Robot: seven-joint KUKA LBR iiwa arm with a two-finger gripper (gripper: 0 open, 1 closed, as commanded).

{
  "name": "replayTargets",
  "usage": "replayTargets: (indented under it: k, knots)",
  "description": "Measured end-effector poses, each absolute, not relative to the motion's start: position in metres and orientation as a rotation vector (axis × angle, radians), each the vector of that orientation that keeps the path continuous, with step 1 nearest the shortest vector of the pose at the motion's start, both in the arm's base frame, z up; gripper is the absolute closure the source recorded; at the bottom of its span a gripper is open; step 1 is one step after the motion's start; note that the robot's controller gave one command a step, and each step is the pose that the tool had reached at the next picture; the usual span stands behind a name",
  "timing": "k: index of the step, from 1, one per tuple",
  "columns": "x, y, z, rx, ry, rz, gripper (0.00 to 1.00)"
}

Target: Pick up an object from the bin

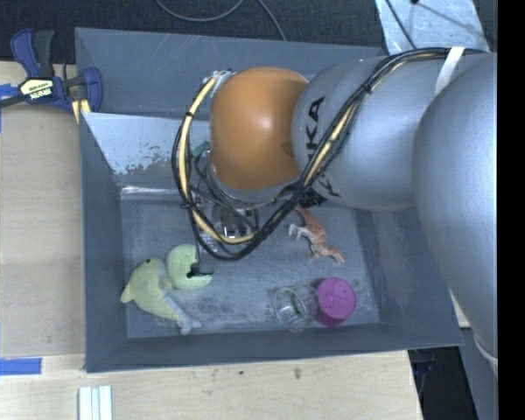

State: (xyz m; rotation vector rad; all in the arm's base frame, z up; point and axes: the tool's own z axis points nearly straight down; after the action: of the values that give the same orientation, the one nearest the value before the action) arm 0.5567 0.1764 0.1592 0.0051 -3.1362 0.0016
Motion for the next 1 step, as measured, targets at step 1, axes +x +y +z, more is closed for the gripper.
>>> replayTargets:
  k: [1]
  knots:
    - [0.5586, 0.1756, 0.1643, 0.0, -3.144, -0.002, 0.0]
